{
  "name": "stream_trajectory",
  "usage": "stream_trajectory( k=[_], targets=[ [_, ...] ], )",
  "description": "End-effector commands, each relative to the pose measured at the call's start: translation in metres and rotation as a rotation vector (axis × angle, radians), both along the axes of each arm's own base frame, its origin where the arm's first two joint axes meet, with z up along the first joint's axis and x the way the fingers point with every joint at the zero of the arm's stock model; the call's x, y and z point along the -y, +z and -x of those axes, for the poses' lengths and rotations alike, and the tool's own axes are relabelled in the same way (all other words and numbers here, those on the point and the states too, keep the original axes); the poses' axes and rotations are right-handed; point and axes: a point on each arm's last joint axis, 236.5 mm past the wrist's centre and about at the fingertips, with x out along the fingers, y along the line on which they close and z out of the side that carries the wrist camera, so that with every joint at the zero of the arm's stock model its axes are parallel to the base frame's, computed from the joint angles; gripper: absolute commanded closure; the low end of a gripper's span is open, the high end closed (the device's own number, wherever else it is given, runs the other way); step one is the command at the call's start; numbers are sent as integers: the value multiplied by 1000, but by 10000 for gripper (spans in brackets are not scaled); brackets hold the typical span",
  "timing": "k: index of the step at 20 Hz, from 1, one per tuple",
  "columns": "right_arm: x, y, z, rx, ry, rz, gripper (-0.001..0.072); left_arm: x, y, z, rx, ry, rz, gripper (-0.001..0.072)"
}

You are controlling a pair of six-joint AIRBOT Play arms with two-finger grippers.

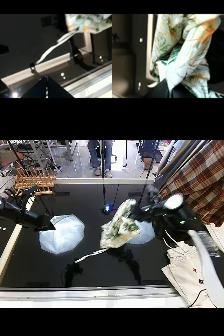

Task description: Fold the clothes and pants, and hang the long-sleeved shirts on hangers.

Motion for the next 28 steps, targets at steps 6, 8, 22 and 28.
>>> stream_trajectory(
  k=[6,8,22,28],
  targets=[
    [148,53,-17,39,-334,6,706,0,5,3,14,-5,-4,694],
    [187,52,-14,20,-410,-6,707,0,6,0,26,1,-3,694],
    [368,-110,317,-656,-790,140,707,-3,7,-7,84,-39,-26,694],
    [388,-153,371,-781,-873,205,23,-3,7,-8,85,-38,-25,694]
  ],
)
